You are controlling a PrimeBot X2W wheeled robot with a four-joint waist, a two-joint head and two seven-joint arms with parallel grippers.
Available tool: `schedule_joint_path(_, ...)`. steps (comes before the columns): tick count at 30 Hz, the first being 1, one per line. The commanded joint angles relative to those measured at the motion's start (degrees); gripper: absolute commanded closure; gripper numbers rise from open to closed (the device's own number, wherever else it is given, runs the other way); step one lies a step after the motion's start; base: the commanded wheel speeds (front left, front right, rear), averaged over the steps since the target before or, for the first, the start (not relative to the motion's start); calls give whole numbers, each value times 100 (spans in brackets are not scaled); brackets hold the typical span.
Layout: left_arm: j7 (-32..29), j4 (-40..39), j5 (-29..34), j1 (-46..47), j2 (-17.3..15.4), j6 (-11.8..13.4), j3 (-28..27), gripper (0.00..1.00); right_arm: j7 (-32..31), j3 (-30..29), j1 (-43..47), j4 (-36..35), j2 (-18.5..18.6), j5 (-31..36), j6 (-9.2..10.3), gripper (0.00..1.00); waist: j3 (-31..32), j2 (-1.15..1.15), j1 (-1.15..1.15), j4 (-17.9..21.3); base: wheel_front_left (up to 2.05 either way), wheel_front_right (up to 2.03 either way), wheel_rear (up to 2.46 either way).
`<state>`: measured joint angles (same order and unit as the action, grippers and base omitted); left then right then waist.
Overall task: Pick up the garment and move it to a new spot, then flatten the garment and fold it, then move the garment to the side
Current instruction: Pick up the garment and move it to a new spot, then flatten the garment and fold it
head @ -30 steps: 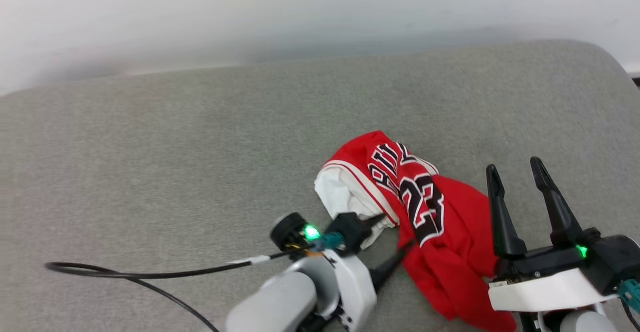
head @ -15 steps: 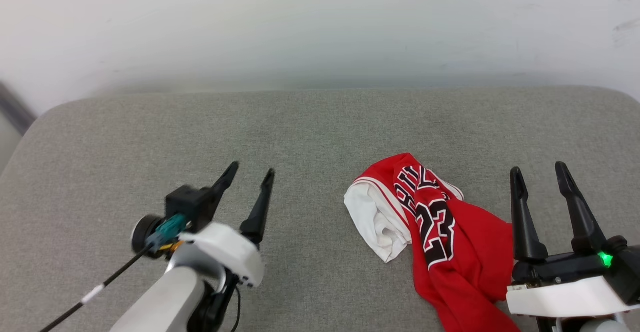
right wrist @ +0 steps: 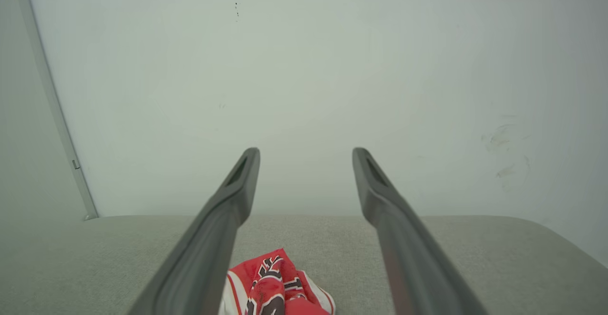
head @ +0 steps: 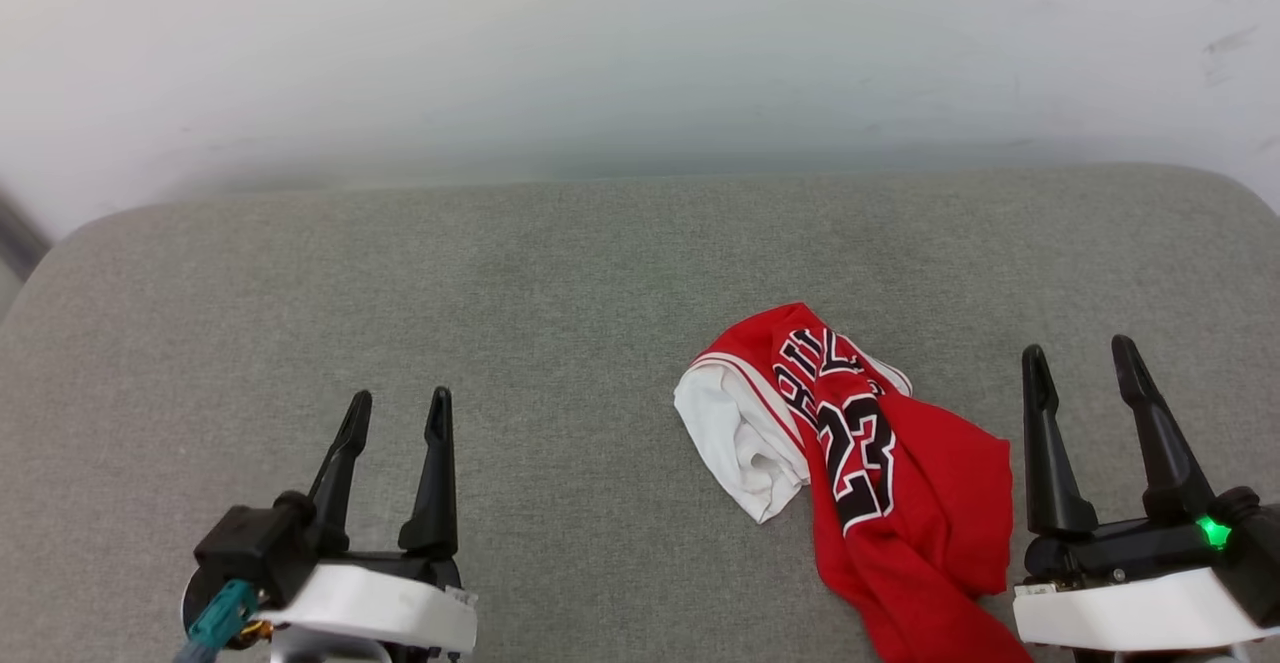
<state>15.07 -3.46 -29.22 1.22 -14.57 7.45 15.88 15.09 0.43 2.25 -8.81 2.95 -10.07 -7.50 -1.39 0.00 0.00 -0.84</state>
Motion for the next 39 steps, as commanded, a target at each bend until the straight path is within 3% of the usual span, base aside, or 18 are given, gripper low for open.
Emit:
schedule_joint_path(1, 14, -50, 126, -125, 57, -68, -112, 0, 12, 13, 49, -13, -13, 10, 2, 0, 8, 0, 0, 16, 0, 0, 0)
schedule_joint_path(10, 15, 38, 802, -463, 681, -742, -626, 0, 12, 14, 50, -12, -13, 48, 2, 0, -27, 0, 0, 39, 0, 0, 0)
schedule_joint_path(14, 15, 271, 1169, -335, 617, -1002, -453, 0, 13, 34, -11, -21, -13, 66, 2, 0, -114, 0, 0, 77, 0, 0, 0)
schedule_joint_path(18, -107, 406, 1309, -56, 520, -1096, -326, 0, 12, 56, -79, -52, -12, 80, 2, 0, -281, 0, 0, 155, 0, 0, 0)
schedule_joint_path(21, -685, 399, 1246, 317, 476, -1189, -172, 0, 13, 16, -131, -89, -13, 77, 2, 0, -458, 0, 0, 201, 0, 0, 0)
schedule_joint_path(25, -2246, 361, 1059, 991, 337, -1303, 157, 0, 12, -40, -154, -141, -13, 90, 2, 0, -746, 0, 0, 229, 0, 0, 0)
schedule_joint_path(30, -3708, 204, 970, 1803, 168, -1428, 709, 0, 12, -7, -280, -200, -13, 81, 2, 0, -1108, 0, 0, 336, 0, 0, 0)
schedule_joint_path(33, -4326, 325, 967, 2165, 145, -1430, 890, 0, 13, 9, -362, -214, -13, 80, 2, 0, -1292, 0, 0, 414, 0, 0, 0)
schedule_joint_path(39, -5090, 752, 723, 2569, 411, -1387, 1053, 0, 12, 60, -503, -209, -13, 108, 2, 0, -1571, 0, 0, 559, 0, 0, 0)
